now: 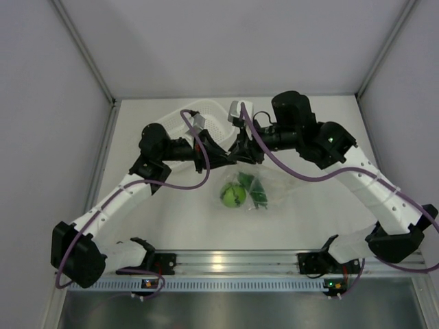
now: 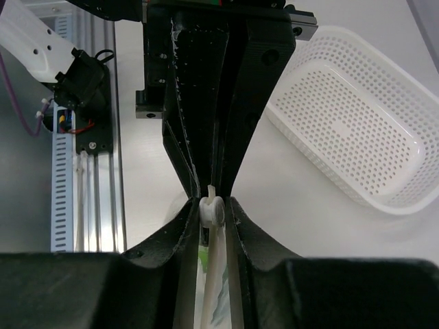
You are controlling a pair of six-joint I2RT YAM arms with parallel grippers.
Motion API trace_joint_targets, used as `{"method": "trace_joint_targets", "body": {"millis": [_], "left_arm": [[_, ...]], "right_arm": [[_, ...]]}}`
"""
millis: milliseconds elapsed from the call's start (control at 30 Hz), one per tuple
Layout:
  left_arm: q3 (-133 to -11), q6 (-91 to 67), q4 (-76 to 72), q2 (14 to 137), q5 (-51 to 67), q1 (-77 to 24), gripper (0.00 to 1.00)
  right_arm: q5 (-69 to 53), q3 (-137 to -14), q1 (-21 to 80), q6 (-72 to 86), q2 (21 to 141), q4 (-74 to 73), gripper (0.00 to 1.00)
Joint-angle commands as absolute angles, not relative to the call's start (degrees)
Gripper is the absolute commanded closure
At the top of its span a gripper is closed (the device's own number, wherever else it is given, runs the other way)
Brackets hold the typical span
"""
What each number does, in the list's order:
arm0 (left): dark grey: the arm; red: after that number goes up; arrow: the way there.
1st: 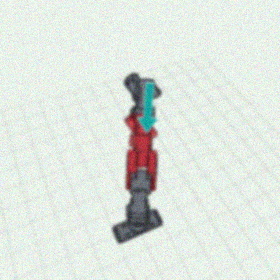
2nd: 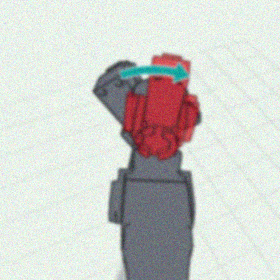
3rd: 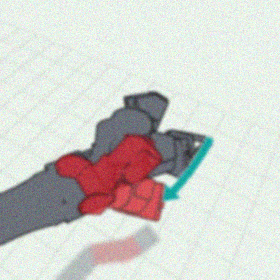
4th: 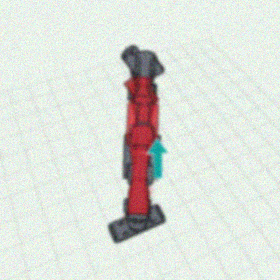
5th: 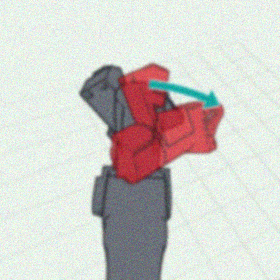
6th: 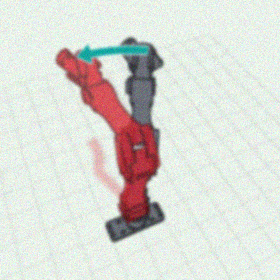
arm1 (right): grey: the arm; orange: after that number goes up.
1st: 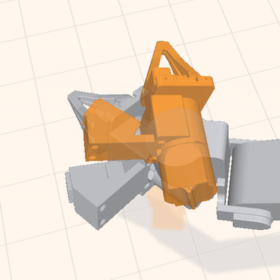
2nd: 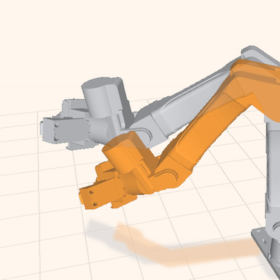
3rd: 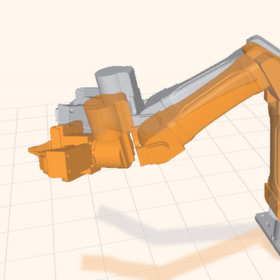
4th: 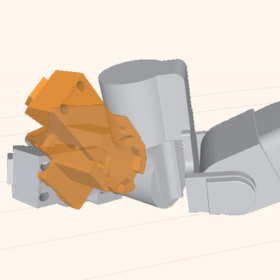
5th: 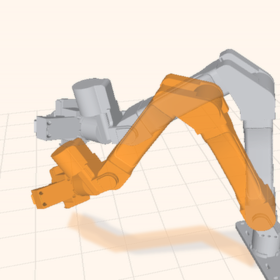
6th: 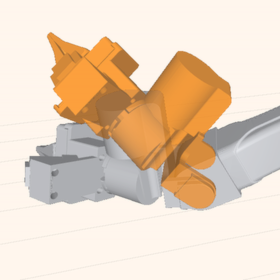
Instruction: Open the zip-top bag and remove the fake food
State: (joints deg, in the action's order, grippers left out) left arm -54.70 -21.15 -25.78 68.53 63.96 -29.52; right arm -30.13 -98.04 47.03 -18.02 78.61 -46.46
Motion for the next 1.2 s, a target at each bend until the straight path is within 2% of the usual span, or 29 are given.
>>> {"method": "trace_joint_targets", "body": {"millis": [0,67,167,433,900,1000,1167], "left_arm": [[-57.7,-22.1,-29.4,68.7,65.7,-29.7,1.0],[-57.8,-22.1,-29.4,68.9,65.9,-29.8,1.0],[-57.7,-22.1,-29.4,68.9,65.8,-29.7,1.0],[-57.7,-21.4,-29.4,68.0,63.9,-29.7,1.0],[-56.9,-20.4,-26.8,66.5,50.4,-28.8,1.0],[-57.3,-19.8,-24.1,66.3,44.5,-28.7,1.0],[-59.0,-20.0,-16.5,65.3,26.0,-28.5,1.0]], "right_arm": [[-31.4,-101.6,48.2,-19.1,79.5,-45.7,0.83],[-31.2,-102.2,48.2,-18.8,80.2,-45.4,0.87],[-30.7,-102.7,48.1,-18.5,80.8,-45.6,1.0],[-29.3,-99.1,48.1,-18.5,77.9,-44.3,1.0],[-19.1,-80.7,45.6,-11.4,65.6,-37.4,1.0],[-17.1,-78.5,44.1,-9.9,63.7,-38.1,1.0],[-12.5,-73.5,42.6,-6.1,60.3,-39.0,1.0]]}}
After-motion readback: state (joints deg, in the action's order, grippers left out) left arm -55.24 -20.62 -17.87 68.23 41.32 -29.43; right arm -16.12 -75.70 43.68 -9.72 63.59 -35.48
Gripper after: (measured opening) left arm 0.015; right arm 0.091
